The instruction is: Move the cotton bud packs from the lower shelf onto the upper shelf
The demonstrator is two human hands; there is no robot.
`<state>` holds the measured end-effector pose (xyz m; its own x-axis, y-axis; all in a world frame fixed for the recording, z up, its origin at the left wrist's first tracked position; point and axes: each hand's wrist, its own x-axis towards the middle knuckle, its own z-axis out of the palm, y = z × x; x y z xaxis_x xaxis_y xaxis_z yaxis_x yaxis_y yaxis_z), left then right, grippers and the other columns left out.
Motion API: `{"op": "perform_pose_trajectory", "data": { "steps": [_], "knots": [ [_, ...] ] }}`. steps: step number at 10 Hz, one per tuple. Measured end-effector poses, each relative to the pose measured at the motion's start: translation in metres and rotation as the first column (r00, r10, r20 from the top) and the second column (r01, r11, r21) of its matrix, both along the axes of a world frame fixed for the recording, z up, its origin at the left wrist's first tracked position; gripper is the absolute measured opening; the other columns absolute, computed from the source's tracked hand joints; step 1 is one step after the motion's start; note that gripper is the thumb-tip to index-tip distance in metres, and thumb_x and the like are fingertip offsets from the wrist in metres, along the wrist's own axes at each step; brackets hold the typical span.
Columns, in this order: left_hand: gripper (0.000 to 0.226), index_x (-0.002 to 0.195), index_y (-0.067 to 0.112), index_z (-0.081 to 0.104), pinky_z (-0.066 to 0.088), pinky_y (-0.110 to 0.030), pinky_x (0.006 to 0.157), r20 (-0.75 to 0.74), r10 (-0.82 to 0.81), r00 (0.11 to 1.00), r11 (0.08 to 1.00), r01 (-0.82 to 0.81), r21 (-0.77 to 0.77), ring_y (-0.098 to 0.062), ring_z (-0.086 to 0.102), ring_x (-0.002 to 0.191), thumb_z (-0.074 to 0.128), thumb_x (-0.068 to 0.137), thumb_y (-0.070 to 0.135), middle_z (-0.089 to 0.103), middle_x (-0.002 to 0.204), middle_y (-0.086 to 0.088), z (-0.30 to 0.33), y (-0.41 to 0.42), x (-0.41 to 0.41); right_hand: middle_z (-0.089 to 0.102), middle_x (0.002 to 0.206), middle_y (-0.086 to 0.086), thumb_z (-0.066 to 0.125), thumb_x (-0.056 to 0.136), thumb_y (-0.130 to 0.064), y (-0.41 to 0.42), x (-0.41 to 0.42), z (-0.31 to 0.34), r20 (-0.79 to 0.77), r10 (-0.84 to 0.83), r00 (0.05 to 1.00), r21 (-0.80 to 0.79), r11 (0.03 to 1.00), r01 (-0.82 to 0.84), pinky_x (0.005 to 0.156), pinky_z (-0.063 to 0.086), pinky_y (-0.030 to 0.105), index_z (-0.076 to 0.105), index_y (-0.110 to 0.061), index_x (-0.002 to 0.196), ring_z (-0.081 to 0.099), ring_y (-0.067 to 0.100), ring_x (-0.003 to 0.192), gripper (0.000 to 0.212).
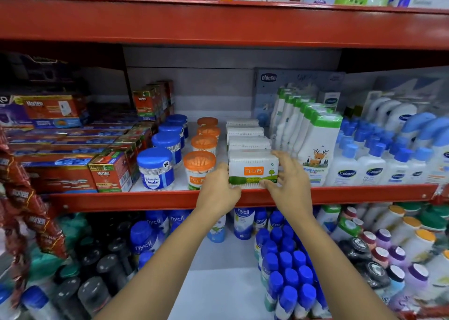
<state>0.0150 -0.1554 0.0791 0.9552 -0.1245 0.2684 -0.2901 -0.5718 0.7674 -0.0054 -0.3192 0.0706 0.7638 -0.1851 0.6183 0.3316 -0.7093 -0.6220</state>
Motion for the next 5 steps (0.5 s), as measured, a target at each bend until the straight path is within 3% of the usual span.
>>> {"op": "perform_pose_trajectory", "data": {
  "steps": [2, 3, 4, 5],
  "knots": [
    [0.033, 0.111, 0.009, 0.055, 0.057, -0.042, 0.084, -0.023, 0.020, 1.000, 0.997, -0.018, 0.075, -0.023, 0.065, 0.098, 0.066, 0.080, 0.005, 0.066, 0.108, -0.008, 0.004, 0.001, 0.001, 0.057, 0.122, 0.005, 0.069, 0.083, -0.009, 0.002, -0.002, -0.005, 0.021, -0.004, 1.000, -0.043, 0.999, 0.005, 0.086, 0.057, 0.041, 0.046, -0.022, 0.130, 0.061, 0.019, 0.105, 0.053],
    [0.031, 0.108, 0.010, 0.057, 0.057, -0.039, 0.085, 0.007, 0.012, 1.000, 0.999, -0.013, 0.036, -0.019, 0.065, 0.098, 0.066, 0.079, 0.005, 0.067, 0.108, -0.005, 0.002, 0.000, -0.006, 0.055, 0.130, 0.005, 0.064, 0.087, -0.009, 0.005, -0.009, -0.003, 0.013, -0.038, 0.999, -0.107, 0.994, 0.040, 0.084, 0.053, 0.030, 0.042, -0.021, 0.137, 0.057, 0.012, 0.103, 0.056],
    [0.039, 0.120, 0.014, 0.057, 0.056, -0.027, 0.085, 0.151, 0.005, 0.988, 0.997, 0.006, -0.071, -0.008, 0.064, 0.097, 0.061, 0.084, -0.001, 0.068, 0.112, 0.000, 0.001, -0.002, -0.028, 0.047, 0.139, 0.009, 0.059, 0.091, -0.012, 0.013, -0.018, -0.002, 0.148, -0.119, 0.982, -0.156, 0.978, 0.142, 0.082, 0.044, 0.020, 0.041, -0.015, 0.141, 0.050, 0.014, 0.115, 0.053],
    [0.047, 0.136, 0.013, 0.050, 0.038, 0.000, 0.086, 0.374, 0.106, 0.921, 0.988, -0.054, -0.147, 0.003, 0.053, 0.107, 0.058, 0.091, 0.002, 0.062, 0.128, -0.001, 0.013, 0.002, -0.048, 0.044, 0.144, 0.013, 0.052, 0.096, -0.018, 0.026, -0.025, 0.011, 0.338, -0.160, 0.928, -0.201, 0.950, 0.237, 0.097, 0.048, 0.033, 0.042, -0.012, 0.142, 0.044, 0.026, 0.131, 0.047]
  ]
}}
